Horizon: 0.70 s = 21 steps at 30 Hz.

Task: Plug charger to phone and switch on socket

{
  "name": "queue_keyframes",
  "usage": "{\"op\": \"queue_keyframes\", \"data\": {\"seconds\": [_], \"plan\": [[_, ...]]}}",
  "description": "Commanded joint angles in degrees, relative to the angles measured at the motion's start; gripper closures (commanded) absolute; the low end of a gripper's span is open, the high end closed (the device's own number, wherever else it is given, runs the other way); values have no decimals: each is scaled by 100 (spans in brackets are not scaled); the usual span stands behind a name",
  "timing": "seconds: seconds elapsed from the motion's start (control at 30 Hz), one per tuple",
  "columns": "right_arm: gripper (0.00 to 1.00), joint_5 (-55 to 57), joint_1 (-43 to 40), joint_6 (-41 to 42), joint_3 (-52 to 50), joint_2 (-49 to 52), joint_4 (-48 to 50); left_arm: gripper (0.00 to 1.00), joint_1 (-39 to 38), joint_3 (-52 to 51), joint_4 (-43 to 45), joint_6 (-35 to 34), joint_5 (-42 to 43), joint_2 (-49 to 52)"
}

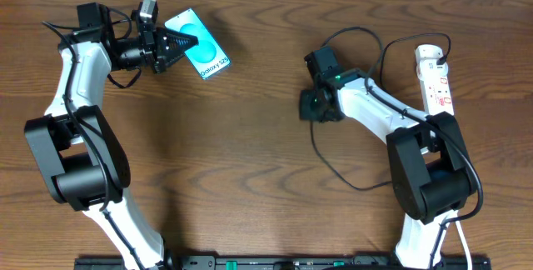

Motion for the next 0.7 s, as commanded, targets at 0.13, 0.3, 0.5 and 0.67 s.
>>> {"op": "queue_keyframes", "data": {"seconds": [0.13, 0.3, 0.5, 0.67], "plan": [[99, -3180, -22, -1784, 415, -745, -660, 93, 4, 90, 7, 17, 199, -28], [99, -4260, -142, -2575, 461, -1270, -1073, 93, 2, 90, 7, 15, 199, -28], [99, -5176, -203, -3285, 461, -1504, -1172, 93, -4, 90, -4, -35, 199, -28], [99, -5849, -205, -3797, 461, -1502, -1178, 93, -20, 90, -68, -37, 199, -28]]}}
